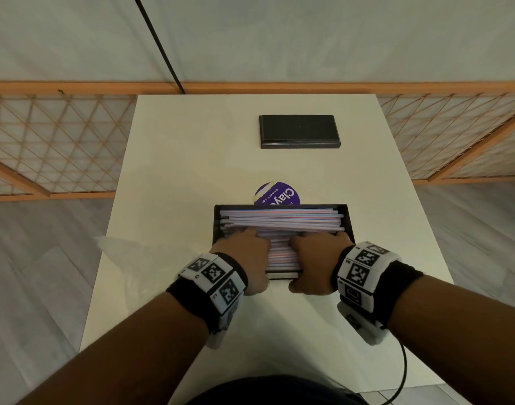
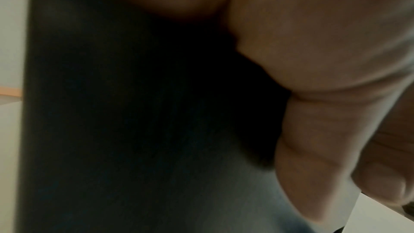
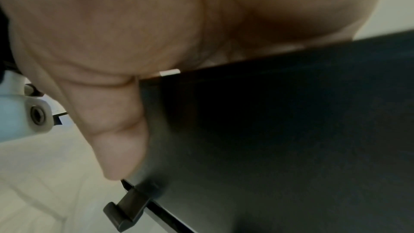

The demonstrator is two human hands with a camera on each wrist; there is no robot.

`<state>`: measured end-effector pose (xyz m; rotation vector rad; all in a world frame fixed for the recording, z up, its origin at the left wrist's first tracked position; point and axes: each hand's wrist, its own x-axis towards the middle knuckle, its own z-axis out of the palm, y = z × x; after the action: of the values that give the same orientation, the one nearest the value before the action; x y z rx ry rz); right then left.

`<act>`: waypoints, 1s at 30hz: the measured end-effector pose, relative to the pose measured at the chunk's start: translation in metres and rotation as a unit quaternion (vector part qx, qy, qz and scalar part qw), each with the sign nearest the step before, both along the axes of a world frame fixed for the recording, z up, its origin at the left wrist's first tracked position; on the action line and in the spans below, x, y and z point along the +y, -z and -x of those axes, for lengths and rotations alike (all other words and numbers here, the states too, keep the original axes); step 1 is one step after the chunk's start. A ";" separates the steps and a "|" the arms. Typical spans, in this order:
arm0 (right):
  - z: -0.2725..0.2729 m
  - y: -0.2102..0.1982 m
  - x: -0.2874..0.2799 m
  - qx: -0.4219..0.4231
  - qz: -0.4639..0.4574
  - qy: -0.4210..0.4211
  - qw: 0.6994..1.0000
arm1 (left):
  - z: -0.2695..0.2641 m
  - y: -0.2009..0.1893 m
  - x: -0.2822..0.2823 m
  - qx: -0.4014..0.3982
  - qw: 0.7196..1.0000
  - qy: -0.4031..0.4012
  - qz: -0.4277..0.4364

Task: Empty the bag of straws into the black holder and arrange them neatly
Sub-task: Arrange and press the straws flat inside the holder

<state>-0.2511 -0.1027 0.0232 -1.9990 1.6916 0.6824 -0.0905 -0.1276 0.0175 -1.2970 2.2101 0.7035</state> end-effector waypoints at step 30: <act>-0.002 -0.010 -0.003 0.019 -0.009 -0.025 0.999 | -0.001 -0.005 0.013 0.012 0.999 -0.004 0.030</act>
<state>-0.2489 -0.1057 0.0328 -2.0335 1.6572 0.7543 -0.0893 -0.1143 0.0224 -1.3330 2.2629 0.6631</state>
